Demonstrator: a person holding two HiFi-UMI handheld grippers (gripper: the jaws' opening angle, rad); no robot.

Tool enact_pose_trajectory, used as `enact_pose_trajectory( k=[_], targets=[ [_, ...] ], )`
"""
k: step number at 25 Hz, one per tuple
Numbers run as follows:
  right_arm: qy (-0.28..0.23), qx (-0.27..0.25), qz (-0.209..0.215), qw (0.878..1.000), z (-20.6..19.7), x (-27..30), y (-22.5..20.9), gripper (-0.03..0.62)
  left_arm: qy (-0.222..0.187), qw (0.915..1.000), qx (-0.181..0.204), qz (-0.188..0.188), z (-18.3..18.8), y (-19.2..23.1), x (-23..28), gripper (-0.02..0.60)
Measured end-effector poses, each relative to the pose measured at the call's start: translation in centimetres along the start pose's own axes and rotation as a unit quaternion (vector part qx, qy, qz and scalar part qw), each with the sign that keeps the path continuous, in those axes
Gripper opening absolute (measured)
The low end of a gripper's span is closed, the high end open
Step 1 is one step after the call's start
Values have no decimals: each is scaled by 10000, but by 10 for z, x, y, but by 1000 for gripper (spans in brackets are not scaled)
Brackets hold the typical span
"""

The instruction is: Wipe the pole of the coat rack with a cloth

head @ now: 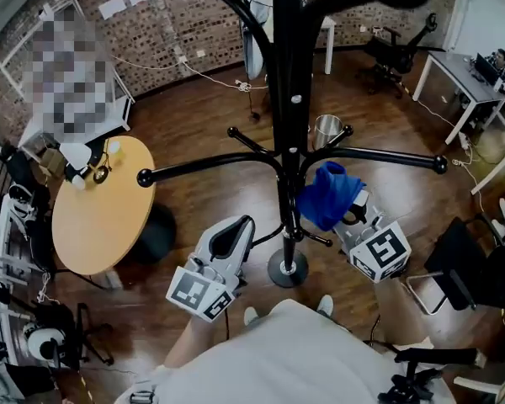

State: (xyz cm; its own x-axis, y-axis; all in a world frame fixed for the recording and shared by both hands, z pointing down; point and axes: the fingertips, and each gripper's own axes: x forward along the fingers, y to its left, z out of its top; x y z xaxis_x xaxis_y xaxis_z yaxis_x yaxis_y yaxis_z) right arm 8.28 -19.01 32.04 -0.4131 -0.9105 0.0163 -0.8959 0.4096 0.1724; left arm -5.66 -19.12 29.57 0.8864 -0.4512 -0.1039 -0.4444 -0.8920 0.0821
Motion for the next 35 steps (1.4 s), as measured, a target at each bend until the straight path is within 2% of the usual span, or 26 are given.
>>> enact_pose_trajectory(
  k=[6,9,12,13,15,17,19,22,25,27,30,32,35],
  targets=[
    [475,152,1055,9932,-57,29,25,101,-5,9957,44,928,-23,-16,3,18],
    [1187,69,1443,9824,-122,34,55,101,4,9904,-47,1381,-37,-22,-2,18],
    [2105,369,1519,9650,-212,40,65,101,12,9832,-169,1818,-52,-36,-11,18],
    [2273,496,1505,9609,-232,41,67,101,44,9810,-194,1930,-58,-43,-15,18],
    [2274,714,1499,9595,-249,39,71,101,146,9761,-233,2155,-72,-55,-27,18],
    [1961,817,1506,9655,-241,33,71,101,238,9709,-264,2367,-80,-61,-39,18],
    [1427,901,1520,9739,-210,23,63,101,266,9688,-253,2451,-78,-63,-43,18],
    [557,1054,1610,9797,-150,-13,50,101,158,9713,-132,2370,-65,-70,-41,18],
    [-62,1307,1793,9750,-97,-55,48,101,-26,9780,-12,2088,-50,-84,-35,18],
    [-282,1407,1792,9733,-68,-79,49,101,-223,9820,83,1875,-35,-99,-33,18],
    [-549,1425,1753,9726,-43,-116,58,101,-431,9837,193,1737,-20,-128,-43,18],
    [-546,1522,1722,9717,-38,-139,72,101,-371,9838,100,1751,-28,-146,-62,18],
    [-391,1512,1567,9752,-35,-170,90,101,-148,9834,-246,1789,-49,-165,-96,18]
  ],
)
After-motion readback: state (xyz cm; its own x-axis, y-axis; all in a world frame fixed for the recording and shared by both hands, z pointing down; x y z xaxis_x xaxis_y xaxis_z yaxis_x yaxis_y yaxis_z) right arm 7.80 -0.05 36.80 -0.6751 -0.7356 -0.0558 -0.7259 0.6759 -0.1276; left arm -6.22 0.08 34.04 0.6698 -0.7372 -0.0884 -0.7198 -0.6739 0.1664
